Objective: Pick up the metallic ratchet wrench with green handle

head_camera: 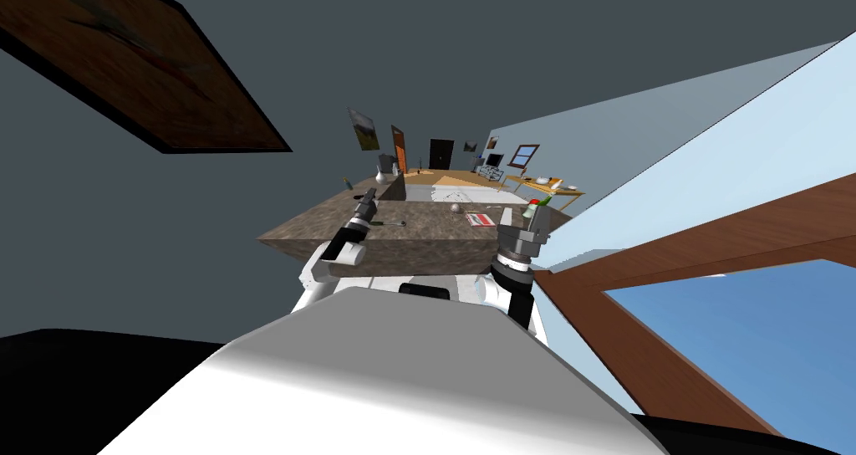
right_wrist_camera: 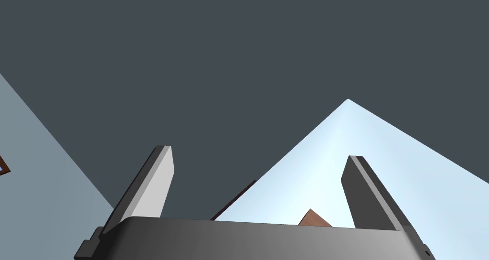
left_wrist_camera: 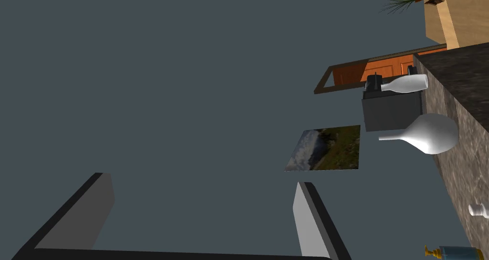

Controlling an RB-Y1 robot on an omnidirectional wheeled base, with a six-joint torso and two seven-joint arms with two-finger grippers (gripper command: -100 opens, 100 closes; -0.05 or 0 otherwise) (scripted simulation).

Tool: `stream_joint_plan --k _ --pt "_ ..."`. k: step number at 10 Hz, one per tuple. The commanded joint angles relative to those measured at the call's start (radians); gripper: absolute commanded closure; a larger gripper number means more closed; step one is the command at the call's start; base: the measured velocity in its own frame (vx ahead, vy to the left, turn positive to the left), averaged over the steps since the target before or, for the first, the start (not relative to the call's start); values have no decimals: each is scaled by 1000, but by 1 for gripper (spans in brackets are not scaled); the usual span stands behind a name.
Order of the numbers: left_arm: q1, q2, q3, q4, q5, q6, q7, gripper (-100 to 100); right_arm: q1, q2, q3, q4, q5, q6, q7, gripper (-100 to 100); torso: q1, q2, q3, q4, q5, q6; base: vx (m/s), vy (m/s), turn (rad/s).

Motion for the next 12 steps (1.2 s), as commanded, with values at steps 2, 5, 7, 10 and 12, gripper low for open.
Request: stream_joint_plan --k 2,5,7,10,12 --pt "-45 28 16 29 19 78 11 -100 0 0 0 0 0 0 0 0 0 0 0 0 0 0 -15 -12 20" --pt "-80 49 26 56 34 156 20 -100 0 0 0 0 0 0 0 0 0 0 0 0 0 0 -11 -6 10" --pt "-116 69 37 85 50 222 29 -100 0 0 0 0 0 0 0 0 0 0 0 0 0 0 -15 -8 8" --pt "-153 88 47 116 65 295 38 -100 0 0 0 0 0 0 0 0 0 0 0 0 0 0 -10 -4 3" --pt "-190 106 57 150 81 362 47 -100 0 0 0 0 0 0 0 0 1 0 0 0 0 0 -10 -1 -4"
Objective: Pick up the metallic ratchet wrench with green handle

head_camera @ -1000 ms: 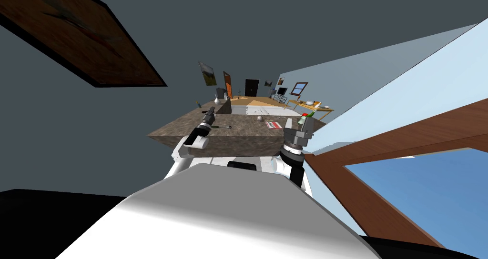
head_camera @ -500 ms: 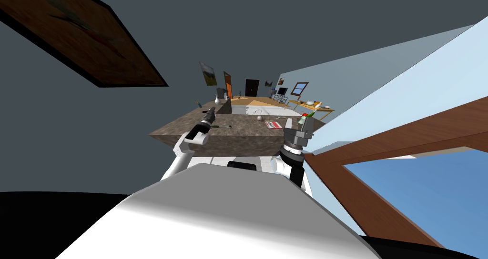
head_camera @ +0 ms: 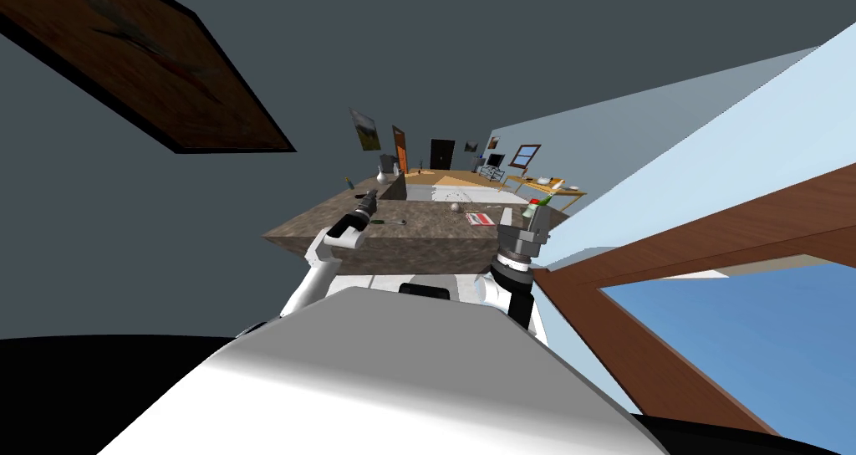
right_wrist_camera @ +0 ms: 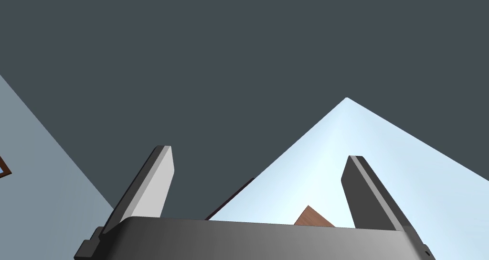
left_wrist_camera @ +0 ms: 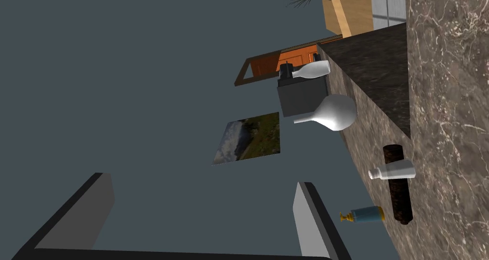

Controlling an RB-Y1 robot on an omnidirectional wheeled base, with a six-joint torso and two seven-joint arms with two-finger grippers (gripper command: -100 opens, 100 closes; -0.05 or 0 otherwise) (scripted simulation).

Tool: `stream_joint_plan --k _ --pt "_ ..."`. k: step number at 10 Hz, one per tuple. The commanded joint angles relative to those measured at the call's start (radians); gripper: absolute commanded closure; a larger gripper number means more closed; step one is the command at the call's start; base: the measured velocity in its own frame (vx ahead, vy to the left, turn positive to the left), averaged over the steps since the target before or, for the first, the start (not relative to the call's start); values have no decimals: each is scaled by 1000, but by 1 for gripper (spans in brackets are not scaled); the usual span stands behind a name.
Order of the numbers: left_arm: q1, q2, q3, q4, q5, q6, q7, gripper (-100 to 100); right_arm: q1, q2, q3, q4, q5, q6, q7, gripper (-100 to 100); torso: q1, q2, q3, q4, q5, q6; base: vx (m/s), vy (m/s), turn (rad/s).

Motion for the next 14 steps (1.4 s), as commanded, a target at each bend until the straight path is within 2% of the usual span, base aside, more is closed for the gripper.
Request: stream_joint_plan --k 1,3,4,6,7,9,10,12,13,14 --pt "-44 25 12 46 21 50 13 -100 0 0 0 0 0 0 0 0 0 0 0 0 0 0 -12 2 -12" --pt "-44 25 12 46 21 97 13 -100 0 0 0 0 0 0 0 0 0 0 0 0 0 0 -5 1 -5" --pt "-82 42 21 86 37 125 22 -100 0 0 0 0 0 0 0 0 0 0 0 0 0 0 -6 2 -23" --pt "-82 42 21 86 37 170 22 -100 0 0 0 0 0 0 0 0 0 0 0 0 0 0 -3 2 -7" --pt "-119 59 28 128 52 204 32 -100 0 0 0 0 0 0 0 0 0 0 0 0 0 0 -4 6 -30" --pt "-119 59 28 128 52 243 32 -100 0 0 0 0 0 0 0 0 1 0 0 0 0 0 -2 4 -12" --pt "-157 74 35 173 67 280 43 -100 0 0 0 0 0 0 0 0 0 0 0 0 0 0 -3 8 -38" --pt "-157 74 35 173 67 316 43 -100 0 0 0 0 0 0 0 0 1 -1 0 0 0 0 -1 8 -14" --pt "-195 88 42 219 82 357 53 -100 0 0 0 0 0 0 0 0 0 0 0 0 0 0 1 11 -41" --pt "-195 88 42 219 82 387 53 -100 0 0 0 0 0 0 0 0 1 -1 0 0 0 0 1 14 -36"
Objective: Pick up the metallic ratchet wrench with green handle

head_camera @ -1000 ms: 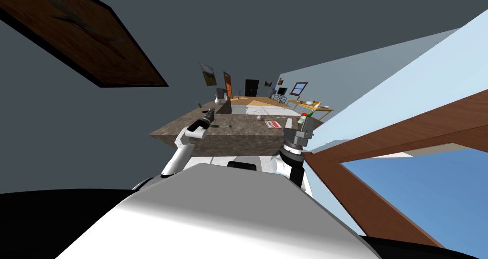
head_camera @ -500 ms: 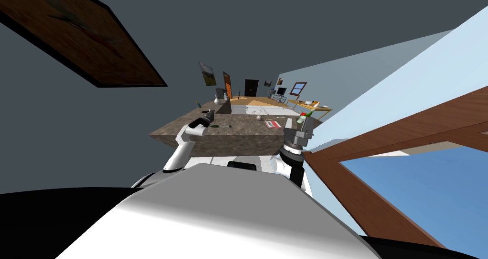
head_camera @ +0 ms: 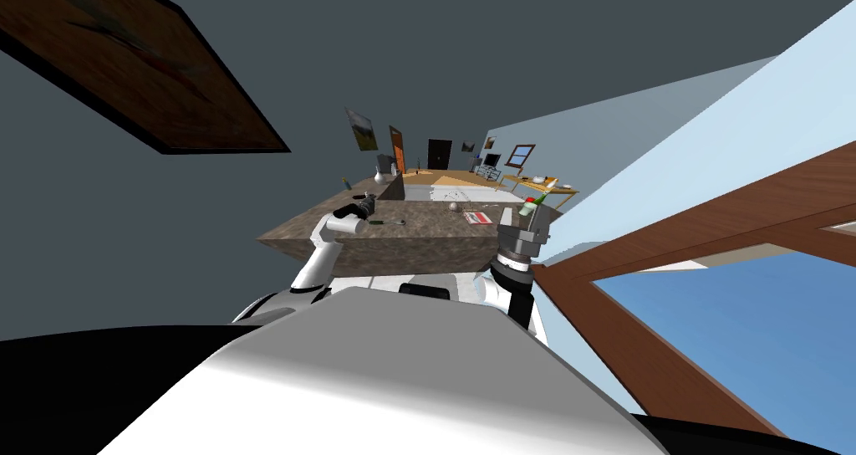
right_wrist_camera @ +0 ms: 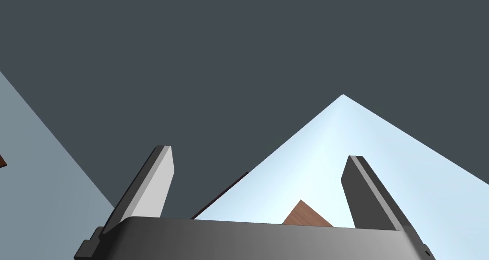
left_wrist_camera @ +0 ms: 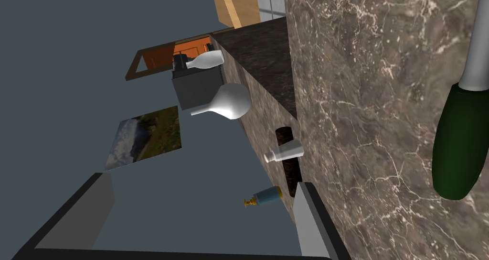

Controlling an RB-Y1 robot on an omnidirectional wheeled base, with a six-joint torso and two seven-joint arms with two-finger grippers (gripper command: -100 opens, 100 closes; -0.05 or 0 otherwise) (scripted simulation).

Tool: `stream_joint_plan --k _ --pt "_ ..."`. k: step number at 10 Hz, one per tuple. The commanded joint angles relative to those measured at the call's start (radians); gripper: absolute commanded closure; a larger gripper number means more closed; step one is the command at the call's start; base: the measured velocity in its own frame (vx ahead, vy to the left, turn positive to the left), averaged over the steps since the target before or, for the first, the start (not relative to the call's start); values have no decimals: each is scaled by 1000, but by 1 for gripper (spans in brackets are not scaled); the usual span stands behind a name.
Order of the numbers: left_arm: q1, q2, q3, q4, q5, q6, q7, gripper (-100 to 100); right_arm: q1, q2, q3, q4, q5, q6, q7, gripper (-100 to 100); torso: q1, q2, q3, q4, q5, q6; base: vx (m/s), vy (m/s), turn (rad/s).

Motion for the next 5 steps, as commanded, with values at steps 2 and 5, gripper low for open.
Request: stream_joint_plan --k 2,5 --pt "-42 15 6 56 16 76 11 -100 0 0 0 0 0 0 0 0 0 0 0 0 0 0 0 18 -51" --pt "-79 27 11 105 30 158 21 -100 0 0 0 0 0 0 0 0 0 0 0 0 0 0 1 14 -31"
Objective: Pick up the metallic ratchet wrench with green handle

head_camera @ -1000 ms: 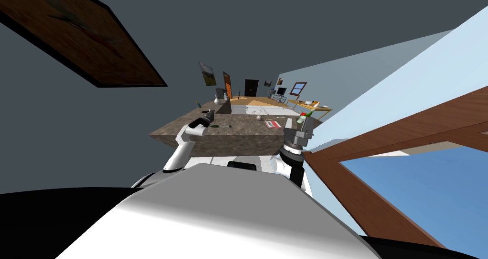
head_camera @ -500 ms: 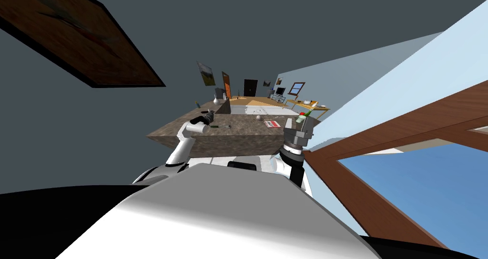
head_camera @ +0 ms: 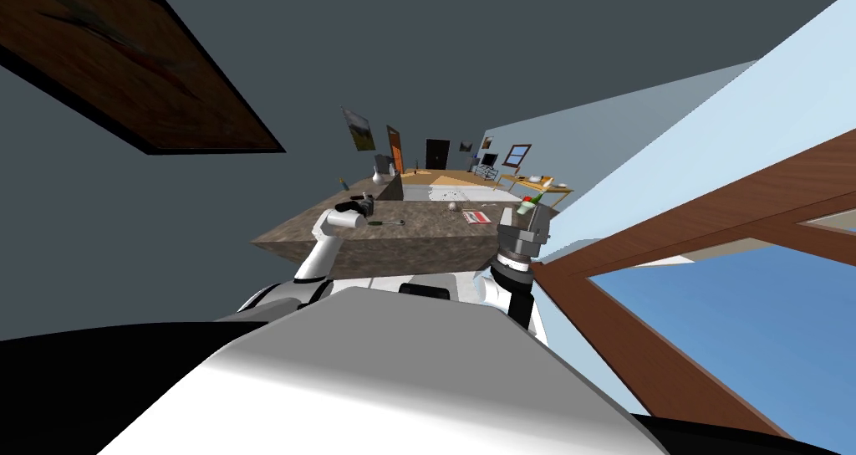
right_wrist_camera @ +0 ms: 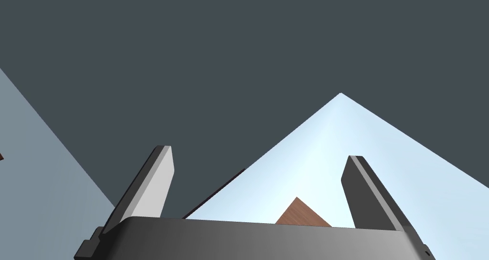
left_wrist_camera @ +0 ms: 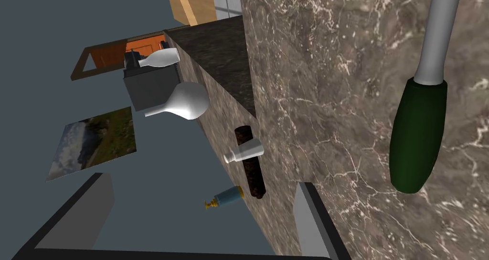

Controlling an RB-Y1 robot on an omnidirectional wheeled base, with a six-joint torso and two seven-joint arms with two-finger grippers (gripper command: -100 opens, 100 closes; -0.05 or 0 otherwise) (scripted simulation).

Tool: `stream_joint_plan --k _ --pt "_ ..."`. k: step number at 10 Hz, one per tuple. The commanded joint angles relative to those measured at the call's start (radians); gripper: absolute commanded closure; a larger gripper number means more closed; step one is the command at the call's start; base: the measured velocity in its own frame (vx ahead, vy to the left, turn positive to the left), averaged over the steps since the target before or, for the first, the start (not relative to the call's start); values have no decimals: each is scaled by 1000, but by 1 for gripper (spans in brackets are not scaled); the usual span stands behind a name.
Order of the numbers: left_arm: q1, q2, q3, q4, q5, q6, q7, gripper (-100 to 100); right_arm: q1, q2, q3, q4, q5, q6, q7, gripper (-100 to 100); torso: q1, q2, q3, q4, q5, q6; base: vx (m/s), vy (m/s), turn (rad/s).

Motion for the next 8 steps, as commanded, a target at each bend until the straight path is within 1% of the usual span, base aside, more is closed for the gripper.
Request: stream_joint_plan --k 1,2,3,4,5,6,7,8 --pt "-40 8 3 50 11 50 12 -100 0 0 0 0 0 0 0 0 0 0 0 0 0 0 11 24 -81" --pt "-40 8 3 57 11 79 12 -100 0 0 0 0 0 0 0 0 0 -1 0 0 0 0 10 22 -46" --pt "-40 8 3 57 11 96 12 -100 0 0 0 0 0 0 0 0 0 -1 0 0 0 0 1 11 7" --pt "-75 17 6 108 24 129 22 -100 0 0 0 0 0 0 0 0 0 0 0 0 0 0 3 19 -73" --pt "-75 17 6 108 24 154 22 -100 0 0 0 0 0 0 0 0 0 0 0 0 0 0 4 21 -60" --pt "-75 17 6 108 24 163 22 -100 0 0 0 0 0 0 0 0 0 0 0 0 0 0 3 12 2" --pt "-109 25 9 153 36 206 31 -100 0 0 0 0 0 0 0 0 0 0 0 0 0 0 10 23 -80" --pt "-109 25 9 159 36 228 31 -100 0 0 0 0 0 0 0 0 0 0 0 0 0 0 9 23 -49"
